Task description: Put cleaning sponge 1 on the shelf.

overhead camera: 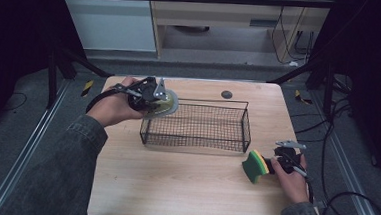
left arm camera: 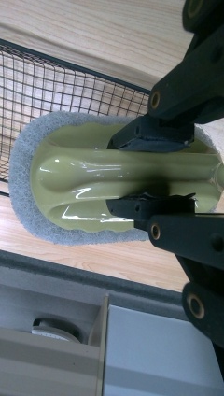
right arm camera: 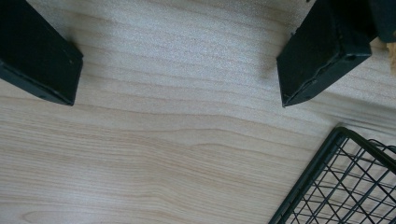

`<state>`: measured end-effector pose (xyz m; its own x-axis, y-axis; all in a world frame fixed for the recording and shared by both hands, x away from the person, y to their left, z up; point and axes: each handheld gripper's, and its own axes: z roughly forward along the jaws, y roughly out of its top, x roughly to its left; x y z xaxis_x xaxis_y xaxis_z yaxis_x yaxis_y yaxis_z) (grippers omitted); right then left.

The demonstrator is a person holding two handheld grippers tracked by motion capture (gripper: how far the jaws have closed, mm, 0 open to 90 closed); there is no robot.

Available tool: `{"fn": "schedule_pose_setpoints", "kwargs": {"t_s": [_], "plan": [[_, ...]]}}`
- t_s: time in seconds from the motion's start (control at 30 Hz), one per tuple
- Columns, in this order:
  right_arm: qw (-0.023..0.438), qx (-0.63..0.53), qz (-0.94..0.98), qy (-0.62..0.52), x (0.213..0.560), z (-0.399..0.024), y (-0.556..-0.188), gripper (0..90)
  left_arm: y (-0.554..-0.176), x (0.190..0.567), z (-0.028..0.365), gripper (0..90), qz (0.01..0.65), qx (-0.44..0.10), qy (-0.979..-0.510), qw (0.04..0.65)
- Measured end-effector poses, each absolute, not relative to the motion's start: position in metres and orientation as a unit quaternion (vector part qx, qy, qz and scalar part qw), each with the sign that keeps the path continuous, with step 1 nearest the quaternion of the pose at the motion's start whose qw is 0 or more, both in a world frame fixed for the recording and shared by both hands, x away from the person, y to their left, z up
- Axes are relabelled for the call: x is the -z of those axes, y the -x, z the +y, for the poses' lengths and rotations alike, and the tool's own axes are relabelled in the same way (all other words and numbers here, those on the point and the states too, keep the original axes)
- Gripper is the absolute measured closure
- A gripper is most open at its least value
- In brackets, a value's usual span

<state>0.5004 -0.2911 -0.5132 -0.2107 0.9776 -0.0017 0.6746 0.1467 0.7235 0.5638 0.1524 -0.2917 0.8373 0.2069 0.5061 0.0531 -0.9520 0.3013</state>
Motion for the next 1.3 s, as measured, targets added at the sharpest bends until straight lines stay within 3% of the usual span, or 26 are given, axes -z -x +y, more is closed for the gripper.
{"fn": "schedule_pose_setpoints", "kwargs": {"t_s": [0.73,1.3], "plan": [[0.247,-0.305,0.719,-0.574,0.513,-0.292,-0.501,0.4,-0.575,0.326,0.131,70.2,0.04,-0.261,-0.958,0.114],[0.246,-0.306,0.717,-0.576,0.513,-0.291,-0.502,0.4,-0.576,0.331,0.128,70.2,0.021,-0.268,-0.956,0.118]]}}
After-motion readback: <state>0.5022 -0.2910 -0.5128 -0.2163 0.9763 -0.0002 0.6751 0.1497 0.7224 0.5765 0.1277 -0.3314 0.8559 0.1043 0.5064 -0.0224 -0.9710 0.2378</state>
